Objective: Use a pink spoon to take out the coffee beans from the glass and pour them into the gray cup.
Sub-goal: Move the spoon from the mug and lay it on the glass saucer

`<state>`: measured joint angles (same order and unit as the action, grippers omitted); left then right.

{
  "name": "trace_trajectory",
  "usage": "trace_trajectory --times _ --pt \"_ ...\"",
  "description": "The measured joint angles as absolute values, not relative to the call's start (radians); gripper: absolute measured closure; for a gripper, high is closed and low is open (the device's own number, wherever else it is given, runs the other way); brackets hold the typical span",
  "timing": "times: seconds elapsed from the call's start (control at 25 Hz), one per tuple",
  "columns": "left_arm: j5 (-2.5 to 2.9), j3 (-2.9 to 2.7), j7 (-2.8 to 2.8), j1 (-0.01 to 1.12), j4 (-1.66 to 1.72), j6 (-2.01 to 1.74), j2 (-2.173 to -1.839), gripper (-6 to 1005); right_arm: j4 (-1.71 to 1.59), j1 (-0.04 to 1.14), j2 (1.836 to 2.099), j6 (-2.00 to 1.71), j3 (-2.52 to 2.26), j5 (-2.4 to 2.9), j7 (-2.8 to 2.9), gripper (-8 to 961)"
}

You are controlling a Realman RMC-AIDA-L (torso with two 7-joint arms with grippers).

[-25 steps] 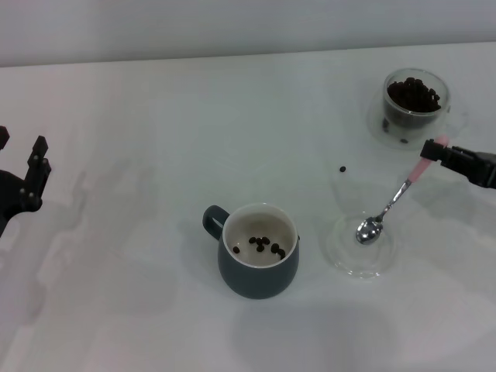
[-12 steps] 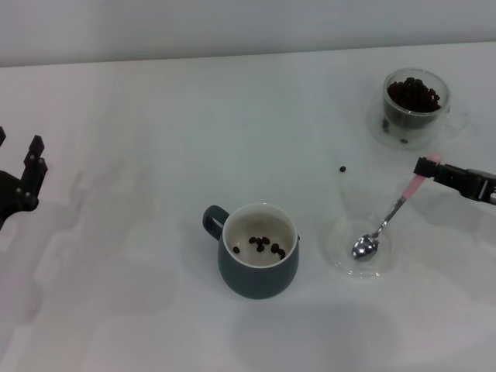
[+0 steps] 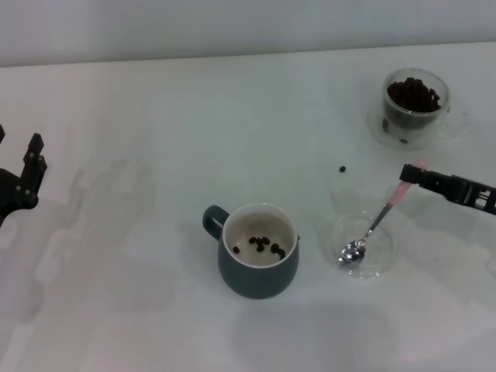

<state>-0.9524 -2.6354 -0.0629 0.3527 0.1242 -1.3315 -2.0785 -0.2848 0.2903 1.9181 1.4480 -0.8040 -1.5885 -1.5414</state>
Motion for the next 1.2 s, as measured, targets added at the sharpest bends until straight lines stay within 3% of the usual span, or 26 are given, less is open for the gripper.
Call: trace_trajectory --times 0.36,1.2 --pt "-0.954 -2.635 -0.056 0.352 0.124 -1.332 -2.078 493 -0.283 0.296 1.933 1.410 -0.804 -1.571 -1.540 771" --pt "-0.966 -2.634 -0.055 0.350 0.124 -1.330 -2.078 496 -0.287 0.301 1.933 1.353 -0.804 -1.549 -1.541 761"
